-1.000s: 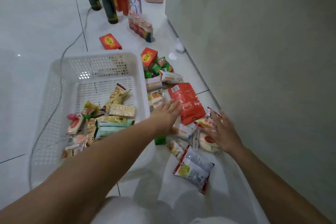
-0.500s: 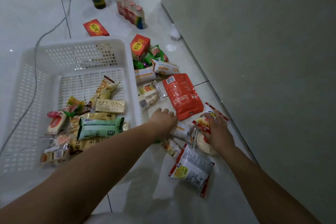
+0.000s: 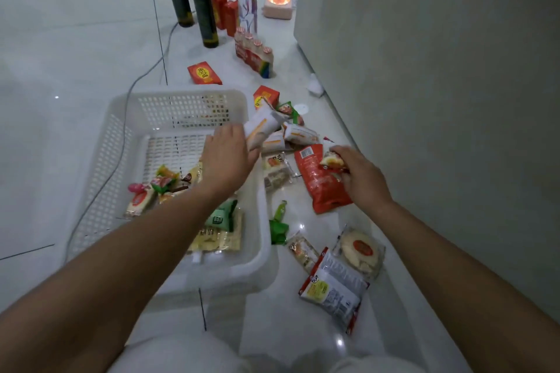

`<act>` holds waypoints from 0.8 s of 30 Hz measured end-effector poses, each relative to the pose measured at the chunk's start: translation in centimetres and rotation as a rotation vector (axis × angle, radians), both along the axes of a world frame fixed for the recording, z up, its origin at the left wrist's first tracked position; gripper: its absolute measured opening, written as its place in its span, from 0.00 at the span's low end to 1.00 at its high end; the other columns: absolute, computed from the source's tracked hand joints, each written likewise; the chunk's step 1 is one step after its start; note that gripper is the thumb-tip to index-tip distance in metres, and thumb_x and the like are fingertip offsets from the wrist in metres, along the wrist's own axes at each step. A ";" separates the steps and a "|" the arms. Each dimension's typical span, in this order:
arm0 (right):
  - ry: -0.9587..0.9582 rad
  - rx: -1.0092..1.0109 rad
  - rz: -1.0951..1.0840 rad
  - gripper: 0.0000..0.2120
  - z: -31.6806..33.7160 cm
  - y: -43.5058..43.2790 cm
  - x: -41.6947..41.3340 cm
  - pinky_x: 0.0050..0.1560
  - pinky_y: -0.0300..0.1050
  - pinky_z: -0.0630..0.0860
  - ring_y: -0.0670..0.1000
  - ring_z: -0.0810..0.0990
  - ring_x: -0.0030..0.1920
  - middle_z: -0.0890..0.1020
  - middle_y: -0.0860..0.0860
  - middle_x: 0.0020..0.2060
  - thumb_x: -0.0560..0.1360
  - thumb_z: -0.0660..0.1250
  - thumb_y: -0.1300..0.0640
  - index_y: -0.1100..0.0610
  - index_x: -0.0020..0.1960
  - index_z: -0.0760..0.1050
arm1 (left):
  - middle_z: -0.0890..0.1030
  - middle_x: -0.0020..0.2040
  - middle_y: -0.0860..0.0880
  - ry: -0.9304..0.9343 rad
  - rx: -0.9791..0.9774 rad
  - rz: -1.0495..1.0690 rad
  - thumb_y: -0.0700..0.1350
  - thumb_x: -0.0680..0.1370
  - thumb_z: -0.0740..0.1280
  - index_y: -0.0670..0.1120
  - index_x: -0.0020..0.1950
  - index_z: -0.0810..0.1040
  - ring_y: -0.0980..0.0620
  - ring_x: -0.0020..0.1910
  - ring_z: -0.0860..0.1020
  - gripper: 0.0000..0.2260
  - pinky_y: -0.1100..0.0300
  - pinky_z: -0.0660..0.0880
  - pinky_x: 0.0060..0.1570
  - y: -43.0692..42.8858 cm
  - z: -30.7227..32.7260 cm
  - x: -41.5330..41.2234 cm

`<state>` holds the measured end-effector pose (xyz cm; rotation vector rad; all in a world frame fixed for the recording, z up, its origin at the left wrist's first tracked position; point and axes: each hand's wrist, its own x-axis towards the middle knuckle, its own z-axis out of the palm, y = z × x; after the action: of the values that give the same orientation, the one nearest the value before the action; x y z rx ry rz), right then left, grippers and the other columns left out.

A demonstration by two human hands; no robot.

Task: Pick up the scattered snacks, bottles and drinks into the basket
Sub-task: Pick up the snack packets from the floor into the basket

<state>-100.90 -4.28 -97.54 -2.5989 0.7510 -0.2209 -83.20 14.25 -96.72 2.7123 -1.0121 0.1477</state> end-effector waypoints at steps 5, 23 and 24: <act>-0.065 -0.084 0.386 0.27 3.1 6.1 6.7 0.60 0.56 0.74 0.57 0.67 0.70 0.66 0.52 0.72 0.74 0.64 0.65 0.49 0.70 0.66 | 0.76 0.55 0.39 0.174 0.100 0.313 0.54 0.76 0.66 0.39 0.58 0.72 0.39 0.53 0.75 0.21 0.50 0.72 0.50 7.5 0.5 1.9; 0.197 -0.177 0.249 0.40 -0.3 5.5 -0.1 0.75 0.58 0.51 0.55 0.43 0.77 0.44 0.52 0.77 0.74 0.63 0.41 0.46 0.77 0.43 | 0.36 0.78 0.47 0.265 0.292 -0.209 0.66 0.78 0.50 0.50 0.78 0.37 0.48 0.76 0.36 0.37 0.49 0.39 0.74 8.4 0.3 -1.8; 0.209 -0.177 0.199 0.41 -0.9 4.9 -2.2 0.76 0.56 0.49 0.54 0.43 0.77 0.44 0.52 0.77 0.74 0.63 0.41 0.46 0.77 0.42 | 0.36 0.78 0.47 0.246 0.299 -0.281 0.66 0.77 0.50 0.50 0.78 0.37 0.48 0.76 0.36 0.37 0.49 0.39 0.74 7.2 0.1 -2.8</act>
<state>-103.06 0.66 -98.41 -2.8745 0.5559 0.0479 -86.02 21.46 -96.66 2.7084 -1.4143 -0.4069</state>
